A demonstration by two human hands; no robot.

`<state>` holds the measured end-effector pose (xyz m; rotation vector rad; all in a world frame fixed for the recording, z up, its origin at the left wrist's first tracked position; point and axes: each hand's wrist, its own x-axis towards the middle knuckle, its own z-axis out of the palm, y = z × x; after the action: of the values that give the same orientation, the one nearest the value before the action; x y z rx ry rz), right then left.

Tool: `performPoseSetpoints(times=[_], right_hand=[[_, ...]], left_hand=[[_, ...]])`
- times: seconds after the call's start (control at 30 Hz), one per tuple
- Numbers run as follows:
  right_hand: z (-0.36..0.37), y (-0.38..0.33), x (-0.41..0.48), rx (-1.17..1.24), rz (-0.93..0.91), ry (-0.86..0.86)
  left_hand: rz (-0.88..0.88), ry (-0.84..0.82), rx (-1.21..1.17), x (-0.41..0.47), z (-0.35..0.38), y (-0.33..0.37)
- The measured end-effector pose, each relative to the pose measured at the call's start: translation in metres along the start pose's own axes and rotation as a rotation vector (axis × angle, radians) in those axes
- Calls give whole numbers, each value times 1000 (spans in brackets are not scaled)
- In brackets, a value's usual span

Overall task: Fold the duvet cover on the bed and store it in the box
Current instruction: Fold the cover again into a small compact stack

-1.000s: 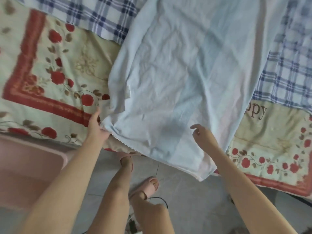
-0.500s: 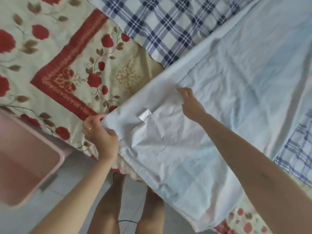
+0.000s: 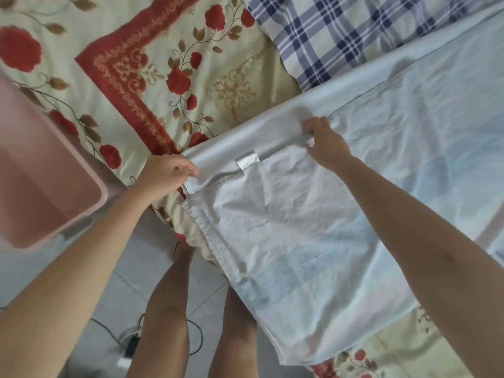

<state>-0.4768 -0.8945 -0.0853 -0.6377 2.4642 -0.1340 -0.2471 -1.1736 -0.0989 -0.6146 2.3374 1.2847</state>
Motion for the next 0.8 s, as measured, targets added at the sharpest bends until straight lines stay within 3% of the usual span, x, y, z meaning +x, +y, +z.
performPoseSetpoints(times=[0.1, 0.27, 0.47, 0.7, 0.8], right_hand=[[3, -1, 4, -11, 37, -73], [11, -4, 6, 2, 63, -88], [25, -16, 2, -20, -1, -12], [21, -29, 0, 6, -128, -88], [12, -42, -2, 48, -216, -172]], left_hand=[[-33, -111, -58, 4, -6, -5], [30, -151, -103, 6, -6, -10], [65, 175, -68, -1, -4, -23], [89, 164, 405, -16, -8, -25], [117, 194, 437, -18, -5, -28]])
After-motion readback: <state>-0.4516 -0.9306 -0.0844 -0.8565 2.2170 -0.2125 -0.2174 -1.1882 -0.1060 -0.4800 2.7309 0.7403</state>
